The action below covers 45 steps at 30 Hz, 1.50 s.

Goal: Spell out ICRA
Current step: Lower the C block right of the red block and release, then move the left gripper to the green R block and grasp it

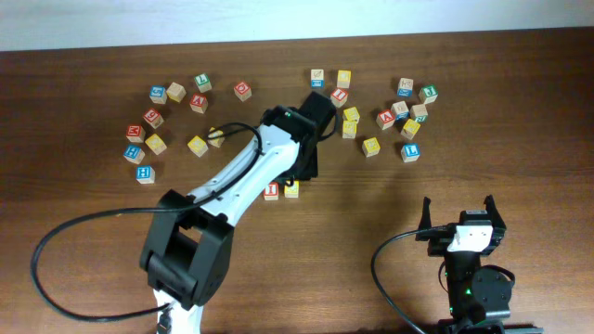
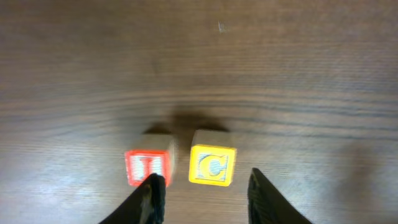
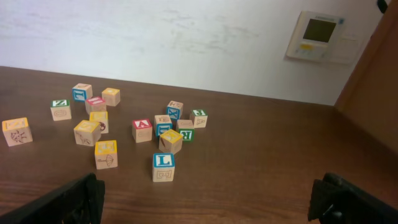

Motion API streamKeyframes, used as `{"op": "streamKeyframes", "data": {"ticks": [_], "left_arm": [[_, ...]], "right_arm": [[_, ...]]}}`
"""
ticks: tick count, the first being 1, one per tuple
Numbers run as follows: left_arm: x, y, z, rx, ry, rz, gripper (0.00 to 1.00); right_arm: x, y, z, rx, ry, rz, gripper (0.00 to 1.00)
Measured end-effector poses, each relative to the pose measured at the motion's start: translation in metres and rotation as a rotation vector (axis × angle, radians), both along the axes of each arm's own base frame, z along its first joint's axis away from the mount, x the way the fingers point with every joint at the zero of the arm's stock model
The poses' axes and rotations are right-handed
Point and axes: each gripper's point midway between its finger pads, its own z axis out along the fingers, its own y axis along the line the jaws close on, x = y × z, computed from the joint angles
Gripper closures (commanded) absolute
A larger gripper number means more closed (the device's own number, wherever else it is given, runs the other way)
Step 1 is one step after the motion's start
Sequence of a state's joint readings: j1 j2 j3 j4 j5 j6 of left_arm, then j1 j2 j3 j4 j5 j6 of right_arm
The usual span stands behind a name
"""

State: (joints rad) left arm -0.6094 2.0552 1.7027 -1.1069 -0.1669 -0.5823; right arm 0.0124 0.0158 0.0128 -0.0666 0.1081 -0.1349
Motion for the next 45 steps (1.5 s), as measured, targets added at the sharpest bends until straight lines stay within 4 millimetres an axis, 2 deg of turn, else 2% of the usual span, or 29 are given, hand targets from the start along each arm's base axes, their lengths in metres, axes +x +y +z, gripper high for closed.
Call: {"op": "streamKeyframes", "data": {"ticks": [2, 4, 6, 7, 8, 9, 10, 11, 15, 18, 19, 21, 25, 26, 32, 34, 38, 42, 45], "left_arm": [[0.010, 0.004, 0.026, 0.012, -0.035, 0.014, 0.61], [0.030, 0.014, 0.058, -0.004, -0.089, 0.053, 0.57], [0.053, 0.043, 0.083, -0.017, -0.134, 0.121, 0.50], [0.064, 0.061, 0.093, -0.023, -0.158, 0.166, 0.39], [0.071, 0.075, 0.097, -0.022, -0.169, 0.195, 0.31], [0.077, 0.096, 0.100, -0.016, -0.172, 0.243, 0.28], [0.079, 0.116, 0.099, -0.008, -0.161, 0.285, 0.18], [0.079, 0.133, 0.098, 0.001, -0.145, 0.316, 0.03], [0.083, 0.171, 0.097, 0.008, -0.136, 0.395, 0.01], [0.089, 0.183, 0.098, 0.001, -0.157, 0.423, 0.00], [0.090, 0.182, 0.099, -0.007, -0.159, 0.423, 0.04], [0.096, 0.173, 0.099, -0.057, -0.171, 0.400, 0.05], [0.118, 0.139, 0.106, -0.205, -0.222, 0.223, 0.15], [0.119, 0.130, 0.108, -0.233, -0.224, 0.190, 0.15], [0.111, 0.087, 0.108, -0.278, -0.206, 0.067, 0.15], [0.107, 0.070, 0.096, -0.268, -0.173, 0.028, 0.16], [0.102, 0.066, 0.078, -0.251, -0.117, 0.022, 0.16], [0.096, 0.066, 0.074, -0.243, -0.090, 0.022, 0.12], [0.089, 0.068, 0.072, -0.234, -0.062, 0.024, 0.01]], "right_arm": [[0.000, 0.000, 0.000, 0.000, 0.000, 0.000, 0.02], [0.000, 0.000, 0.000, 0.001, 0.000, 0.000, 0.02], [0.000, 0.000, 0.000, 0.000, 0.000, 0.000, 0.02], [0.000, 0.000, 0.000, 0.000, 0.000, 0.000, 0.02], [0.000, 0.000, 0.000, 0.000, 0.000, 0.000, 0.02], [0.000, 0.000, 0.000, 0.000, 0.000, 0.000, 0.02], [0.000, 0.000, 0.000, 0.000, 0.000, 0.000, 0.02], [0.000, 0.000, 0.000, 0.001, 0.000, 0.000, 0.02], [0.000, 0.000, 0.000, 0.000, 0.000, 0.000, 0.02], [0.000, 0.000, 0.000, 0.000, 0.000, 0.000, 0.02], [0.000, 0.000, 0.000, 0.001, 0.000, 0.000, 0.02], [0.000, 0.000, 0.000, 0.000, 0.000, 0.000, 0.02], [0.000, 0.000, 0.000, 0.001, 0.000, 0.000, 0.02], [0.000, 0.000, 0.000, 0.000, 0.000, 0.000, 0.02], [0.000, 0.000, 0.000, 0.001, 0.000, 0.000, 0.02], [0.000, 0.000, 0.000, 0.000, 0.000, 0.000, 0.02], [0.000, 0.000, 0.000, 0.000, 0.000, 0.000, 0.02], [0.000, 0.000, 0.000, 0.000, 0.000, 0.000, 0.02], [0.000, 0.000, 0.000, 0.001, 0.000, 0.000, 0.02]]}}
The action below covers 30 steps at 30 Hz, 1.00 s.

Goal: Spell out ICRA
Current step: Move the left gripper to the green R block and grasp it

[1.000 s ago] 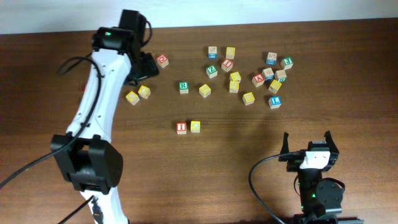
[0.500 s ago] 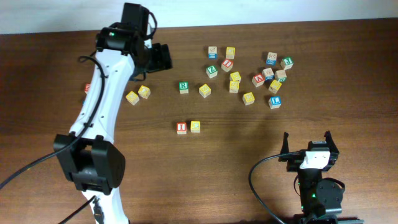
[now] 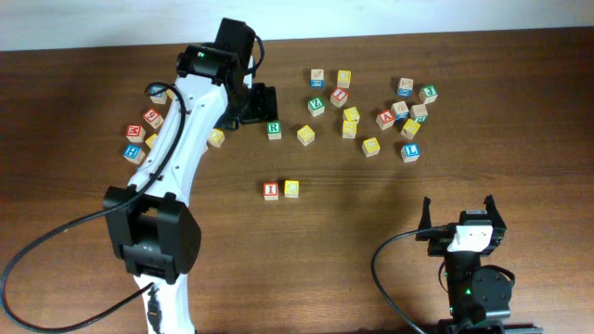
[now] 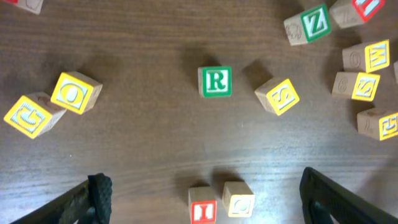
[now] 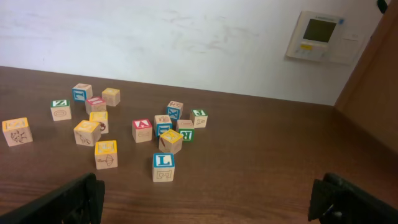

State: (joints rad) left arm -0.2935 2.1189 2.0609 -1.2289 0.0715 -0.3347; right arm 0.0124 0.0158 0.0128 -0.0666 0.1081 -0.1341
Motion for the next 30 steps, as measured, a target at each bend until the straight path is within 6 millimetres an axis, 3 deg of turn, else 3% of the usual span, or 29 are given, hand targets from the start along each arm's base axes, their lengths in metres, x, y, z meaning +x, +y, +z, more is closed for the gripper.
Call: {"op": "streamKeyframes", "data": {"ticks": [6, 10, 13, 14, 16, 21, 25, 30], "left_arm": [[-0.004, 0.001, -0.001, 0.005, 0.016, -0.003, 0.01], [0.001, 0.000, 0.000, 0.000, -0.003, -0.003, 0.06], [0.000, 0.000, -0.001, 0.001, 0.000, -0.002, 0.30], [0.000, 0.000, -0.002, 0.003, 0.002, -0.007, 0.32], [0.002, -0.001, -0.005, 0.003, 0.005, -0.005, 0.26], [0.010, -0.003, -0.028, 0.008, 0.026, -0.004, 0.23], [0.019, -0.010, -0.047, -0.012, 0.035, -0.008, 0.33], [0.026, -0.011, -0.071, 0.000, 0.050, -0.003, 0.28]], "right_arm": [[0.000, 0.000, 0.000, 0.000, 0.000, 0.000, 0.02], [0.000, 0.000, 0.000, 0.000, 0.000, 0.000, 0.02], [0.000, 0.000, 0.000, -0.001, 0.000, 0.000, 0.02], [0.000, 0.000, 0.000, 0.000, 0.000, 0.000, 0.02], [0.000, 0.000, 0.000, -0.001, 0.000, 0.000, 0.01], [0.000, 0.000, 0.000, 0.000, 0.000, 0.000, 0.02], [0.000, 0.000, 0.000, 0.000, 0.000, 0.000, 0.02], [0.000, 0.000, 0.000, 0.000, 0.000, 0.000, 0.02]]}}
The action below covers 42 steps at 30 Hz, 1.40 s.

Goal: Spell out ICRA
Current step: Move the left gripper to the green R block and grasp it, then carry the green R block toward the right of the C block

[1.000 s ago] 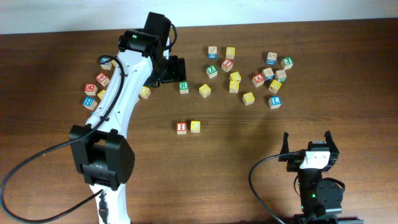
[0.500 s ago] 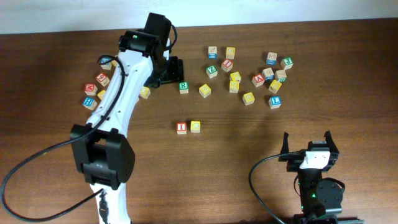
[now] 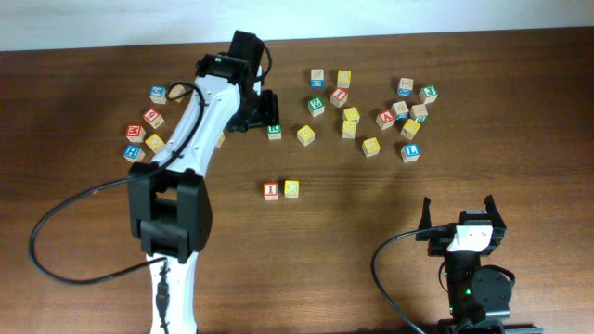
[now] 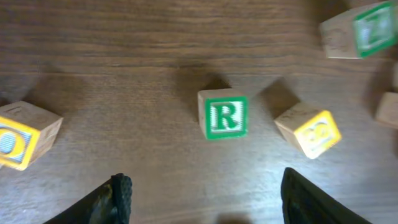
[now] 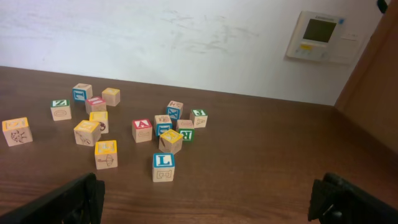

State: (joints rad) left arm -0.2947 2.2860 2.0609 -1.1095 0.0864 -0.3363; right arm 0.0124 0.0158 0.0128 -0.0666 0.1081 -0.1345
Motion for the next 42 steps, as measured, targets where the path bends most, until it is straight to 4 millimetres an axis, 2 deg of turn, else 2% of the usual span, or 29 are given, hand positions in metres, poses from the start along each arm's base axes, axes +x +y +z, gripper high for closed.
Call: {"op": "streamKeyframes", "data": {"ticks": [3, 6, 8, 14, 19, 23, 30, 31, 36, 38, 42], "left_arm": [[0.002, 0.001, -0.020, 0.013, 0.027, 0.016, 0.28], [0.010, -0.003, -0.031, 0.012, 0.009, 0.021, 0.25], [0.015, -0.011, -0.030, 0.003, -0.018, 0.012, 0.25], [0.009, -0.031, -0.030, 0.050, -0.043, -0.031, 0.27], [0.013, -0.025, -0.029, 0.124, -0.079, -0.025, 0.26], [0.014, -0.023, -0.029, 0.140, -0.084, -0.022, 0.14], [0.012, -0.027, -0.029, 0.140, -0.083, -0.027, 0.16], [0.012, -0.027, -0.029, 0.141, -0.083, -0.027, 0.20], [0.012, -0.028, -0.029, 0.140, -0.085, -0.029, 0.20], [0.012, -0.028, -0.035, 0.144, -0.074, -0.030, 0.20], [0.010, -0.027, -0.067, 0.162, -0.029, -0.034, 0.23]], "right_arm": [[0.000, 0.000, 0.000, 0.000, 0.000, 0.000, 0.02], [0.000, 0.000, 0.000, 0.000, 0.000, 0.000, 0.02], [0.000, 0.000, 0.000, 0.000, 0.000, 0.000, 0.02], [0.000, 0.000, 0.000, 0.000, 0.000, 0.000, 0.02], [0.000, 0.000, 0.000, 0.000, 0.000, 0.000, 0.02], [0.000, 0.000, 0.000, 0.000, 0.000, 0.000, 0.02], [0.000, 0.000, 0.000, 0.000, 0.000, 0.000, 0.02], [0.000, 0.000, 0.000, 0.000, 0.000, 0.000, 0.02], [0.000, 0.000, 0.000, 0.000, 0.000, 0.000, 0.02], [0.000, 0.000, 0.000, 0.000, 0.000, 0.000, 0.02], [0.000, 0.000, 0.000, 0.000, 0.000, 0.000, 0.02]]}}
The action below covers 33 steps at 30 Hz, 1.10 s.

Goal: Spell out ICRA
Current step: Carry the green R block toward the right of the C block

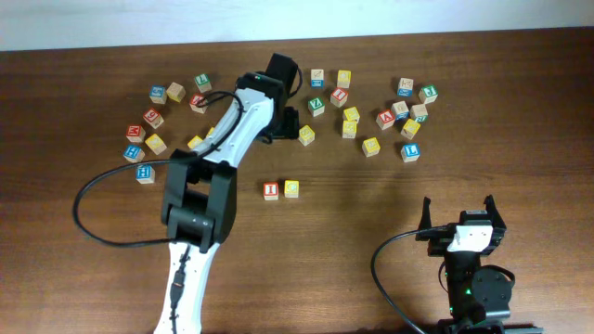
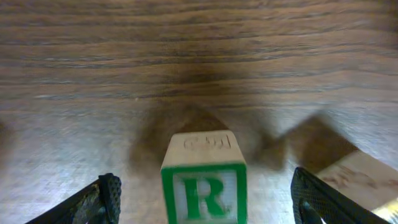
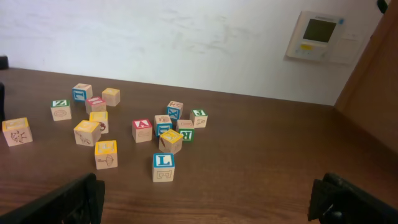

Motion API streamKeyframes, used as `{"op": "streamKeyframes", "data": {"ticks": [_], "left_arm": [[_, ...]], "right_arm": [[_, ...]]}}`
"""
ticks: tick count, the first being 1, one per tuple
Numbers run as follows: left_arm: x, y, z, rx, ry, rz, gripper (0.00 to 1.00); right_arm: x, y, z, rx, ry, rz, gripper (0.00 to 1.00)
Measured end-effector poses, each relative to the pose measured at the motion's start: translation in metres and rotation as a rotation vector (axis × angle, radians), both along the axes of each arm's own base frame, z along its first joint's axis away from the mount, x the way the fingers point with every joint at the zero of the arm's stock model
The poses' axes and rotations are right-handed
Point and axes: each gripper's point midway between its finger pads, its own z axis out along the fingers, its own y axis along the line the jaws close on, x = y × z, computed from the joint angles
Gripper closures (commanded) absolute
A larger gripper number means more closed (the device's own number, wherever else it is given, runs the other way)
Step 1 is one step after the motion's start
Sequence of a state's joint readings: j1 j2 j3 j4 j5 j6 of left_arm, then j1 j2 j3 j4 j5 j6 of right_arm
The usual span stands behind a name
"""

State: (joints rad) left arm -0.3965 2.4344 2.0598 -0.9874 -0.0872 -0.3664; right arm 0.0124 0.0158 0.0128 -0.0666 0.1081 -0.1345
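A green R block [image 2: 204,185] stands on the table between the wide-apart fingers of my left gripper [image 2: 205,200], which is open and low around it without touching. In the overhead view that gripper [image 1: 279,130] covers the R block. A red I block [image 1: 271,190] and a yellow C block [image 1: 291,188] sit side by side at mid-table. The red A block [image 1: 385,118] lies in the right cluster and also shows as the A block [image 3: 142,130] in the right wrist view. My right gripper [image 1: 461,224] rests open near the front right, holding nothing.
A yellow block [image 1: 305,135] sits just right of the left gripper. Several loose blocks lie at the far left [image 1: 147,130] and several more at the far right [image 1: 408,121]. A blue L block [image 3: 163,165] is the nearest to the right gripper.
My left gripper has come down closer over the R block, which now sits between its open fingers. The right arm and the blocks have not moved.
My left gripper was open just behind the I and C blocks, placed side by side. Then it was at the back of the table with the R block in view, then nearer above it, and now stands low around it.
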Motion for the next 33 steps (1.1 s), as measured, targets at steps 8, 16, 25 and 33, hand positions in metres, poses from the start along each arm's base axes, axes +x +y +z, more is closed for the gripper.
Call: {"op": "streamKeyframes", "data": {"ticks": [8, 16, 25, 33], "left_arm": [[0.010, -0.004, -0.002, -0.016, -0.037, 0.001, 0.49], [0.010, -0.004, -0.002, -0.015, -0.035, 0.000, 0.58], [0.012, 0.002, -0.002, 0.018, -0.047, 0.008, 0.71], [0.012, 0.003, -0.002, 0.027, -0.051, 0.010, 0.75]], "right_arm": [[0.000, 0.000, 0.000, 0.000, 0.000, 0.000, 0.02], [0.000, 0.000, 0.000, 0.000, 0.000, 0.000, 0.02], [0.000, 0.000, 0.000, 0.000, 0.000, 0.000, 0.02], [0.000, 0.000, 0.000, 0.000, 0.000, 0.000, 0.02]]}}
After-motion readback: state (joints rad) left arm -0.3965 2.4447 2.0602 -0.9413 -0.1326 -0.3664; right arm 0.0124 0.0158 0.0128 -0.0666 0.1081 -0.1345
